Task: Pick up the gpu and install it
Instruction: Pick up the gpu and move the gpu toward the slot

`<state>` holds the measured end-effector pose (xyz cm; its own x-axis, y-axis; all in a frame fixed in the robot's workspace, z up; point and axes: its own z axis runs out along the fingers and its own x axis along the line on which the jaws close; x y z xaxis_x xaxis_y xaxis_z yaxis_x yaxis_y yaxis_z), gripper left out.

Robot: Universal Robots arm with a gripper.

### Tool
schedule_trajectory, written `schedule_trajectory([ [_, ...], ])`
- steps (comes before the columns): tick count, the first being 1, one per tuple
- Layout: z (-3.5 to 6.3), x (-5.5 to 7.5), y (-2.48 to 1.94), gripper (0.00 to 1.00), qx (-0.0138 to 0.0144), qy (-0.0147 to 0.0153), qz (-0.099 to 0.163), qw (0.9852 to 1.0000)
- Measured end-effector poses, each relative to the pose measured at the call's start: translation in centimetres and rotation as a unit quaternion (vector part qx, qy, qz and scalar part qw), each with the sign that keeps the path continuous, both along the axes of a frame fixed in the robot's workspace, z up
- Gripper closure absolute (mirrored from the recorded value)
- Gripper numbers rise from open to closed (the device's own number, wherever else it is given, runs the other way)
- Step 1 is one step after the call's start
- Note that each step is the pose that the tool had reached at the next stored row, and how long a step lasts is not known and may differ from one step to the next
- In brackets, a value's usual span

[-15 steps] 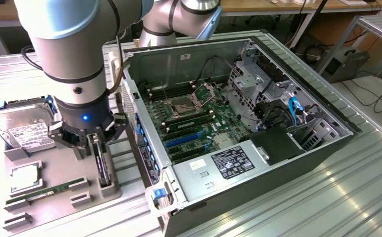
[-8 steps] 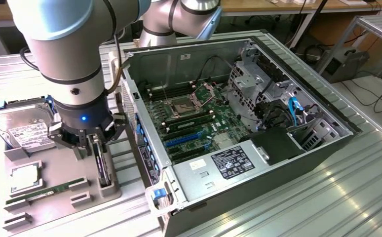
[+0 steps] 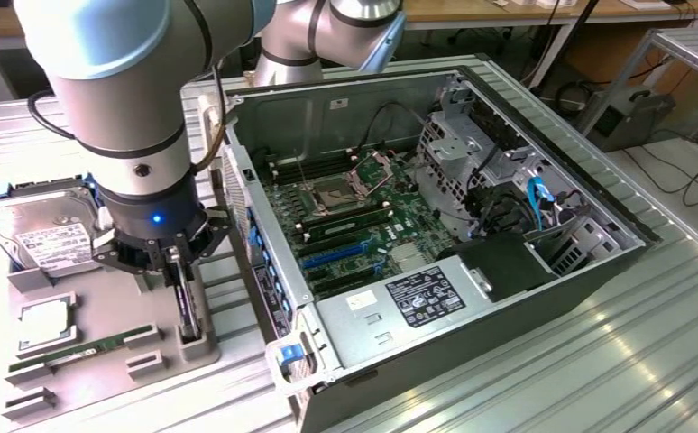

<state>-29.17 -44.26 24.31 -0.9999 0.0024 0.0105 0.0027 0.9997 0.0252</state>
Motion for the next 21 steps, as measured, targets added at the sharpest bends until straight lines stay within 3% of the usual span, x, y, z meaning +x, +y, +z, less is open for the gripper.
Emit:
schedule_trajectory([
  [11,0.8,0.0,0.0,0.74,0.0,0.0,0.004,1.0],
  [15,1.54,0.1,0.0,0.74,0.0006,0.0,0.004,1.0],
  [21,3.87,0.2,0.0,0.74,0.0012,0.0,0.004,1.0],
])
